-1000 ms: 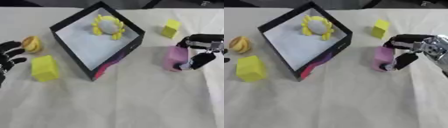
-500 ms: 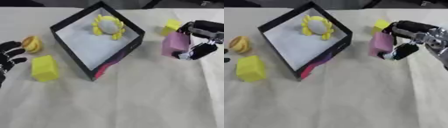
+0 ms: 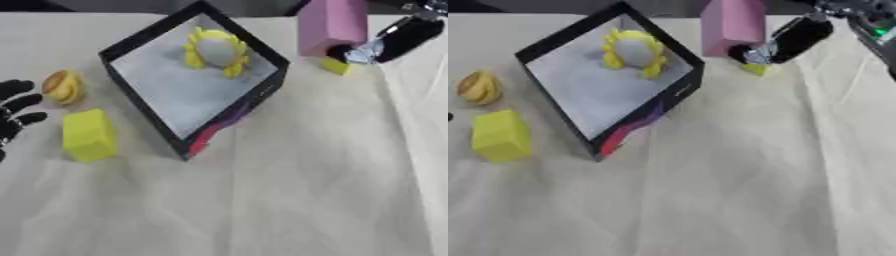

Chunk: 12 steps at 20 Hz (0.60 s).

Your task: Pick up objects on the table and place them in the box.

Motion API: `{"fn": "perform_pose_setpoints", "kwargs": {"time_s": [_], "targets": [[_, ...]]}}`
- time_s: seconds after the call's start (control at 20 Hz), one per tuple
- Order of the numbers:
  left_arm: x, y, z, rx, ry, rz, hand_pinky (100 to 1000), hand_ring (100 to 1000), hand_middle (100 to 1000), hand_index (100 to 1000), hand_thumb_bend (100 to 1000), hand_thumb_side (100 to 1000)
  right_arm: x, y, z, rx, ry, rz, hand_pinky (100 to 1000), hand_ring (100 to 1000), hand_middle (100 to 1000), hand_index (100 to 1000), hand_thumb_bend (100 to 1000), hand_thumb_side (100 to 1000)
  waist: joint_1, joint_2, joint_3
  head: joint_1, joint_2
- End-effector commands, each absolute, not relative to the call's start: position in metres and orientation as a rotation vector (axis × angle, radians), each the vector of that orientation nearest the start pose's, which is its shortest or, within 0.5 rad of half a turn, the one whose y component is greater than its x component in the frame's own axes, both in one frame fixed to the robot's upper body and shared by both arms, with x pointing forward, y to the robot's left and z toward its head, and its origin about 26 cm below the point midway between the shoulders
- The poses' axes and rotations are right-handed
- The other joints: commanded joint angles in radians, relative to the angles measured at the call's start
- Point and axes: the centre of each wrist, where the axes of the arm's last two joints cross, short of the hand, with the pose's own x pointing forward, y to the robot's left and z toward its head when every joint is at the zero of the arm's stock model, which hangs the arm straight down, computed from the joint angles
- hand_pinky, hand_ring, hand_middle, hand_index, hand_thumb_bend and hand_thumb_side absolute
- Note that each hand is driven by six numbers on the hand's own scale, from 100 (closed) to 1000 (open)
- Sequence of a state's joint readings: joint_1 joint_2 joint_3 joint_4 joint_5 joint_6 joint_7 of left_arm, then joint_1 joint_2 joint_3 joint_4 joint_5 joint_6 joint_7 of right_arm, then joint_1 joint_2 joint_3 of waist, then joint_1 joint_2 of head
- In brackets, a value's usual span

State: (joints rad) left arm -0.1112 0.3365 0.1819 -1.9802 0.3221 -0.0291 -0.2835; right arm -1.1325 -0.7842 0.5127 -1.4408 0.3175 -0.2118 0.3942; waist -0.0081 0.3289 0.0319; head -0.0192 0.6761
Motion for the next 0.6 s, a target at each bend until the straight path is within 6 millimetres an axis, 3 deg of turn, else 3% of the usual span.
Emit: {"fn": "perform_pose_setpoints", "kwargs": {"time_s": [0.05, 0.3, 0.6], "targets": [[0.275, 0.331, 0.178, -0.138, -2.218, -0.353, 823, 870, 833, 857, 100, 685, 0.418, -0.208, 0.365, 0.963, 2.406, -2.297, 703, 510, 430, 580, 100, 370, 0.011, -0.044, 0.008, -0.021, 0.005], [0.278, 0.339, 0.195, -0.169, -2.316, -0.310, 825, 870, 833, 854, 100, 638, 0.449, -0.192, 0.361, 1.013, 2.222, -2.364, 693, 514, 435, 584, 100, 472, -0.002, -0.047, 0.030, -0.038, 0.000], [0.279, 0.342, 0.205, -0.179, -2.358, -0.286, 826, 870, 832, 853, 100, 639, 0.476, -0.178, 0.335, 0.990, 2.134, -2.471, 703, 520, 442, 593, 100, 454, -0.014, -0.041, 0.043, -0.056, -0.009]]}}
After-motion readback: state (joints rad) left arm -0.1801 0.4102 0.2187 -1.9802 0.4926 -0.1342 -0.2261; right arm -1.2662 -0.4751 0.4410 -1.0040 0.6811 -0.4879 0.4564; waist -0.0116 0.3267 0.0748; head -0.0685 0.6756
